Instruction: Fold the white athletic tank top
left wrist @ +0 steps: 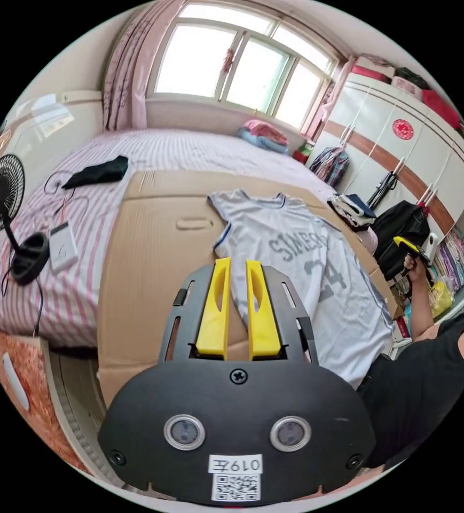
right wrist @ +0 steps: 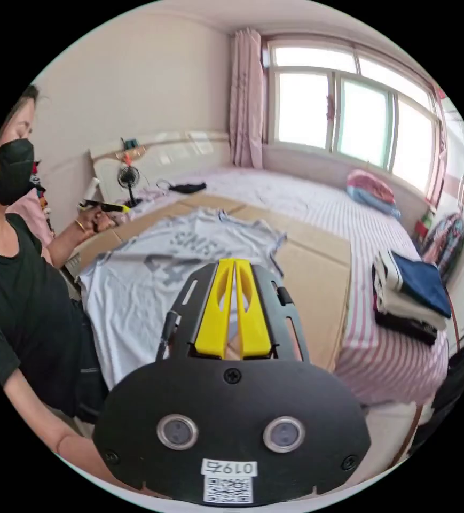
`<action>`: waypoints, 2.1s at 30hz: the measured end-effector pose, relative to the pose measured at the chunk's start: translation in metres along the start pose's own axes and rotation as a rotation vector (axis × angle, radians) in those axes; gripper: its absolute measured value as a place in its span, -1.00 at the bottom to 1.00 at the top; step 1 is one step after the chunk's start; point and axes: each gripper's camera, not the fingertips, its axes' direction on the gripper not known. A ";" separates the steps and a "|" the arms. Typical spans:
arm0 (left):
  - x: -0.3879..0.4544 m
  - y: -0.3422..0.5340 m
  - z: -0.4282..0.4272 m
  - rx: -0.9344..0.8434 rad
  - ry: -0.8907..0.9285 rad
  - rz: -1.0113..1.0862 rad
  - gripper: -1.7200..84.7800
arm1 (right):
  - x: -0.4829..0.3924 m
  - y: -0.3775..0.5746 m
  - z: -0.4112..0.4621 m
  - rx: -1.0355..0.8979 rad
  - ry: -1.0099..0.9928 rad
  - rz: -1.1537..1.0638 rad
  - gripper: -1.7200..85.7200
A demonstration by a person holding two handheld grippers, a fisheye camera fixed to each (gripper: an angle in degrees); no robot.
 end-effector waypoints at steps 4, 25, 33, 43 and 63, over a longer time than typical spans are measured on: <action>0.003 -0.103 0.060 0.121 0.081 0.092 -0.85 | 0.035 -0.081 0.087 0.250 -0.083 -0.024 -0.98; -0.101 -0.294 0.257 -0.217 0.148 -0.069 -0.73 | 0.127 -0.296 0.527 -0.390 -0.240 0.006 -0.79; -0.087 -0.316 0.266 -0.271 0.110 -0.009 -0.81 | 0.085 -0.330 0.631 -0.471 -0.468 0.120 -0.74; -0.076 -0.332 0.264 -0.269 0.108 0.005 -0.90 | 0.079 -0.344 0.673 -0.473 -0.427 0.223 -0.95; -0.011 -0.371 0.253 -0.291 -0.222 0.034 -0.84 | 0.022 -0.379 0.690 -0.455 -0.193 0.090 -0.88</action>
